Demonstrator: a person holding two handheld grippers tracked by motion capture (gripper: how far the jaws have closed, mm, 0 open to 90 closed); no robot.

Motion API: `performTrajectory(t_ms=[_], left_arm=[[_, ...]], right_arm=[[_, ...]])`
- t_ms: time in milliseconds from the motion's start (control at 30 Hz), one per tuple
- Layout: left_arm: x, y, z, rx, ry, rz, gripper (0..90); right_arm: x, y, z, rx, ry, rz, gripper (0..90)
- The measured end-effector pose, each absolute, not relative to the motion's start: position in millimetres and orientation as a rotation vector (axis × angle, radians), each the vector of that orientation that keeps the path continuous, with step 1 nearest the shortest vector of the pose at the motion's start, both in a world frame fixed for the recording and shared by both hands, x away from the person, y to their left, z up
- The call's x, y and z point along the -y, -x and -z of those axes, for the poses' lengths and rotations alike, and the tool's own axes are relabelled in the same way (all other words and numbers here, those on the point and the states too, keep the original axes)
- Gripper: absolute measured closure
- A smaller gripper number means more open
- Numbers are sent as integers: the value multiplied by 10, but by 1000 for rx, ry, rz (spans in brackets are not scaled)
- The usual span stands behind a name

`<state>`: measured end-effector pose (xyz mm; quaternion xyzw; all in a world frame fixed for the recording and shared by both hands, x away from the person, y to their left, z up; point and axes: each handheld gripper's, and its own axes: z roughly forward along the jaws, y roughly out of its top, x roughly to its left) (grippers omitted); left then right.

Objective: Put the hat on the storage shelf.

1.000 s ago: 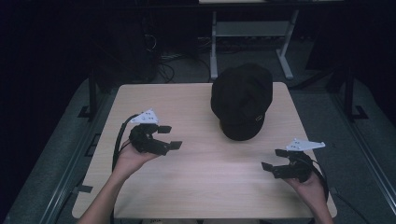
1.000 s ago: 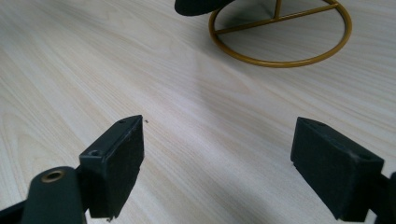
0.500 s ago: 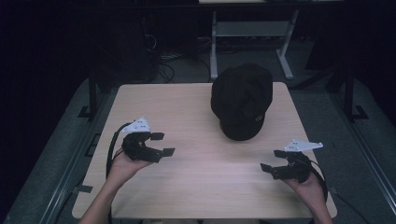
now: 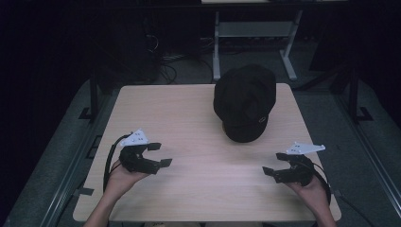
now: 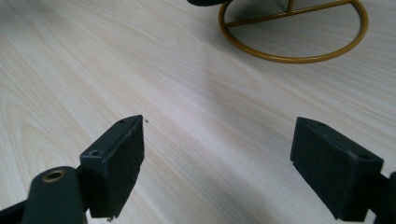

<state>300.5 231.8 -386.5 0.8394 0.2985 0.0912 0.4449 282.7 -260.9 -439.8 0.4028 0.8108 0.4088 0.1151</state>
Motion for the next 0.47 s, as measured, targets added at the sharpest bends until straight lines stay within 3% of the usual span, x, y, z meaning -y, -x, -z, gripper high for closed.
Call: performTrajectory(t_ms=[467], left_arm=[[-2463,-2800,4214,-821,-2001,-252,214]], right_arm=[[2567,-2754,4404,-2367,-1167,-1229,173]])
